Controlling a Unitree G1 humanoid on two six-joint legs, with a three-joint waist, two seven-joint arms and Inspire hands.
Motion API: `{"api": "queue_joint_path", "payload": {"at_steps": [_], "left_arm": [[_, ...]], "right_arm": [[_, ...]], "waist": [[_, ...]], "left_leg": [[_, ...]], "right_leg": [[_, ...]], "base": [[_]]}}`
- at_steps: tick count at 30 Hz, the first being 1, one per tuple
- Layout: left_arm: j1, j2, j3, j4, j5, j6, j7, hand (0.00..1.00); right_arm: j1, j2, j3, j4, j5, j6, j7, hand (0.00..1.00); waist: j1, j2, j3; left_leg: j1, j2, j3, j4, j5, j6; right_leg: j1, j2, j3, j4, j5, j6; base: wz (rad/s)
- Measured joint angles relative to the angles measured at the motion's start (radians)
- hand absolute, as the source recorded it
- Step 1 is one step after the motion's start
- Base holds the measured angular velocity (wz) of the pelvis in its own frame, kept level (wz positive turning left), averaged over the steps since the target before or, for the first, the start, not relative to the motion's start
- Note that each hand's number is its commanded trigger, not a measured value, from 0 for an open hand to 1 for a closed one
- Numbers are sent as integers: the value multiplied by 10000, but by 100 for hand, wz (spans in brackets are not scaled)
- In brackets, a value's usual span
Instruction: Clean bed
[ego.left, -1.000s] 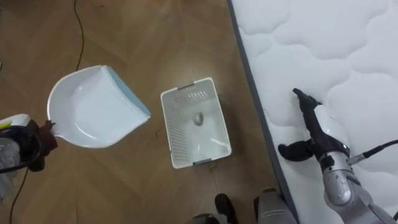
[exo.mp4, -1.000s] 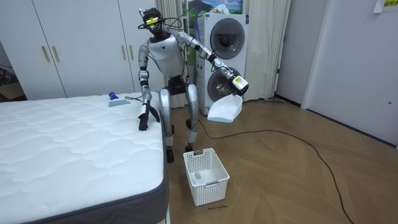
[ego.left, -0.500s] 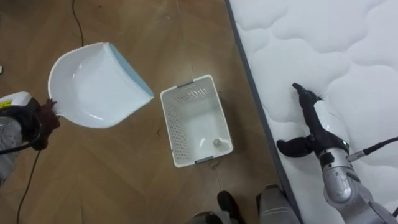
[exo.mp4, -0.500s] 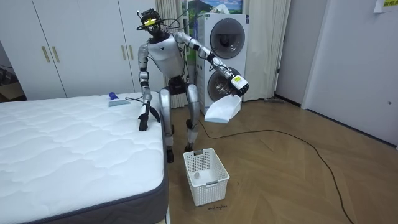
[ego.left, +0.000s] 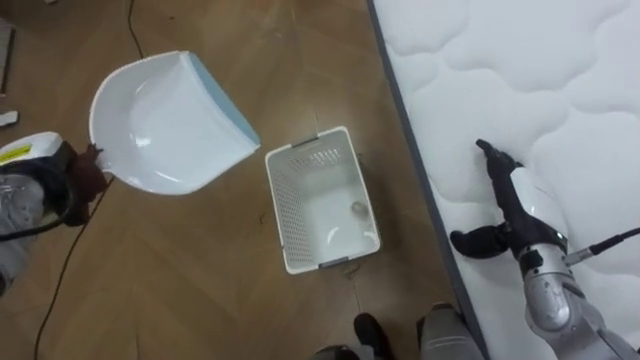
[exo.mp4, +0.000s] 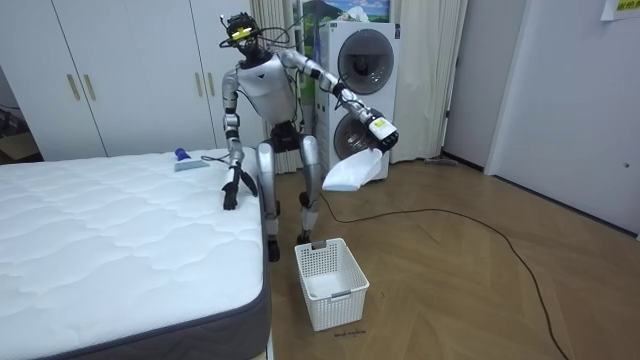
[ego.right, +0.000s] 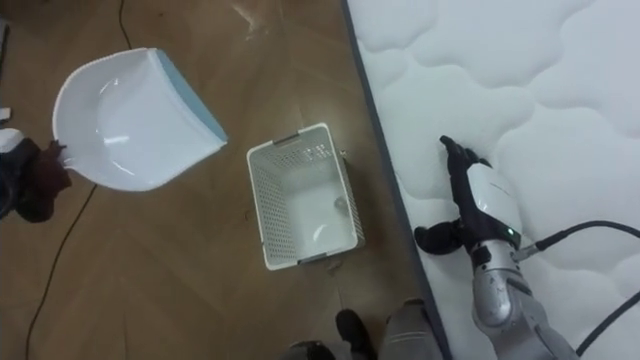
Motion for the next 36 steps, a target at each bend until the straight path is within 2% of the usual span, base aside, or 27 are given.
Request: {"api": "queue_joint_path", "payload": {"at_steps": [2, 4, 6, 7, 8, 12, 13, 16, 17, 19, 20, 21, 22, 23, 24, 25, 26, 27, 28, 29, 30, 31, 32, 33, 34, 35, 36], "left_arm": [[504, 3, 457, -646, 1, -211, 49, 100], [1508, 3, 1231, -1796, 416, -529, 73, 100], [2261, 1, 1484, -2592, 671, -693, 238, 100], [2636, 1, 1589, -2996, 773, -794, 247, 100], [2792, 0, 1658, -3188, 853, -854, 253, 100], [4105, 4, 2851, -5316, 930, -1157, 276, 100], [4295, 5, 3085, -5849, 933, -1189, 277, 100], [4617, -10, 3609, -6851, 878, -1430, 278, 100], [4751, -13, 3694, -6977, 813, -1442, 278, 100], [5415, -83, 4048, -7438, 720, -1399, 281, 100], [5538, -103, 4078, -7516, 721, -1405, 281, 100], [5744, -209, 4085, -7621, 725, -1388, 278, 100], [6045, -513, 4266, -7779, 721, -1379, 278, 100], [6190, -728, 4363, -7812, 721, -1395, 279, 100], [6478, -1071, 4521, -7895, 718, -1401, 282, 100], [6798, -1282, 4615, -7995, 678, -1401, 282, 100], [6931, -1344, 4629, -8043, 651, -1406, 282, 100], [7074, -1444, 4637, -8063, 642, -1422, 282, 100], [7129, -1477, 4681, -8070, 601, -1428, 282, 100], [7139, -1480, 4701, -8068, 523, -1421, 282, 100], [7140, -1589, 4700, -8076, 301, -1419, 282, 100], [7154, -1765, 4708, -8139, 96, -1415, 282, 100], [7154, -1832, 4712, -8201, 37, -1410, 282, 100], [7163, -1930, 4737, -8363, -81, -1402, 282, 100], [7161, -2018, 4801, -8516, -282, -1404, 285, 100], [7159, -2066, 4835, -8566, -413, -1405, 302, 100], [7146, -2203, 4888, -8611, -713, -1404, 377, 100]], "right_arm": [[35, 1, 56, 31, 12, -63, 115, 0], [51, -1, 54, 227, 25, -166, 194, 0], [61, 3, 54, 388, 393, -160, 245, 0], [87, 9, 29, 523, 535, -147, 250, 0], [130, 13, -34, 575, 548, -136, 253, 0], [995, 6, -806, 363, 523, -122, 240, 0], [1256, 7, -1084, 90, 512, -125, 235, 0], [1811, 51, -1780, -424, 530, -148, 202, 0], [1901, 53, -1834, -493, 537, -148, 183, 0], [2144, 65, -1864, -722, 645, -140, 97, 0], [2194, 66, -1867, -790, 652, -140, 73, 0], [2323, 73, -1865, -919, 690, -139, 46, 0], [2371, 89, -1813, -987, 736, -137, 41, 0], [2410, 103, -1796, -1010, 740, -138, 34, 0], [2435, 141, -1719, -1013, 745, -139, 24, 0], [2439, 170, -1668, -1013, 728, -141, 22, 0], [2424, 200, -1670, -1013, 744, -136, 19, 0], [2373, 278, -1708, -1017, 742, -124, 12, 0], [2298, 414, -1706, -1028, 782, -123, -19, 0], [2272, 517, -1712, -1041, 859, -124, -27, 0], [2312, 607, -1713, -1049, 1002, -124, -115, 0], [2288, 602, -1716, -1050, 1143, -133, -232, 0], [2267, 603, -1721, -1053, 1169, -160, -287, 0], [2217, 607, -1712, -1052, 1156, -290, -372, 0], [2193, 620, -1693, -1054, 1170, -453, -448, 0], [2178, 628, -1675, -1058, 1171, -508, -462, 0], [2099, 635, -1581, -1055, 1180, -564, -462, 0]], "waist": [[295, -246, -41], [606, -465, -111], [658, -637, -151], [681, -743, -203], [695, -782, -224], [954, -968, -356], [1045, -984, -406], [1122, -1031, -437], [1116, -1057, -464], [1144, -1189, -577], [1138, -1221, -571], [1183, -1350, -568], [1393, -1464, -563], [1516, -1509, -566], [1694, -1644, -550], [1802, -1773, -551], [1855, -1843, -551], [1955, -1922, -555], [2062, -1903, -555], [2154, -1919, -536], [2135, -1941, -539], [2223, -1988, -547], [2232, -2020, -557], [2390, -2085, -549], [2532, -2192, -518], [2572, -2257, -505], [2696, -2378, -420]], "left_leg": [[99, 6, -206, 21, -82, -114], [283, 24, -773, 6, -171, -267], [603, 84, -844, -3, -189, -295], [833, 121, -881, -16, -210, -322], [935, 157, -911, -22, -220, -337], [1794, 513, -1021, -360, -425, -387], [1991, 557, -1027, -509, -487, -345], [2609, 578, -926, -853, -563, -271], [2783, 567, -878, -967, -564, -268], [3353, 484, -852, -1290, -577, -255], [3465, 481, -813, -1339, -580, -257], [3756, 493, -509, -1528, -580, -258], [4092, 546, -66, -1776, -580, -259], [4235, 596, 158, -1845, -587, -270], [4529, 667, 641, -1944, -630, -314], [4754, 667, 860, -2026, -696, -334], [4820, 692, 922, -2032, -717, -329], [4880, 879, 1199, -2046, -792, -316], [4827, 1249, 1946, -2139, -814, -319], [4854, 1395, 2365, -2167, -814, -324], [4989, 1535, 3038, -2220, -811, -328], [5190, 1559, 3758, -2371, -804, -333], [5243, 1555, 4086, -2392, -806, -331], [5386, 1539, 4732, -2409, -809, -326], [5430, 1484, 5167, -2337, -809, -324], [5426, 1427, 5219, -2326, -806, -320], [5395, 1370, 5016, -2204, -805, -317]], "right_leg": [[28, 155, 263, -75, 53, -25], [288, 417, 548, -453, 240, -39], [711, 516, 620, -775, 325, -29], [1037, 619, 649, -1012, 369, 0], [1210, 675, 665, -1173, 420, 15], [2459, 1084, 679, -2651, 986, 77], [2714, 1136, 682, -2955, 1114, 102], [3356, 1143, 669, -3524, 1360, 203], [3464, 1128, 661, -3593, 1401, 216], [3735, 1068, 588, -3669, 1460, 213], [3784, 1067, 579, -3671, 1483, 210], [3808, 1067, 596, -3622, 1507, 201], [3811, 1094, 540, -3628, 1613, 164], [3808, 1100, 385, -3651, 1721, 112], [3789, 1072, -193, -3649, 1877, -26], [3754, 1018, -729, -3654, 2037, -179], [3729, 1025, -907, -3696, 2144, -238], [3701, 1078, -1395, -4000, 2539, -357], [3874, 1204, -2018, -4575, 3132, -284], [3849, 1163, -2454, -4401, 3095, -126], [3927, 786, -3352, -3321, 2569, -87], [4137, 277, -3843, -2190, 1981, 8], [4265, 40, -3982, -1727, 1756, 63], [4622, -406, -4088, -1131, 1508, 199], [4941, -750, -4167, -1063, 1373, 380], [5074, -884, -4214, -1184, 1298, 481], [5107, -936, -4221, -1655, 1092, 497]], "base": [[-54], [-58], [-39], [-23], [-20], [-23], [-19], [-20], [-40], [-57], [-65], [-90], [-107], [-140], [-151], [-152], [-155], [-157], [-157], [-137], [-126], [-124], [-132], [-132], [-130], [-130], [-143]]}}
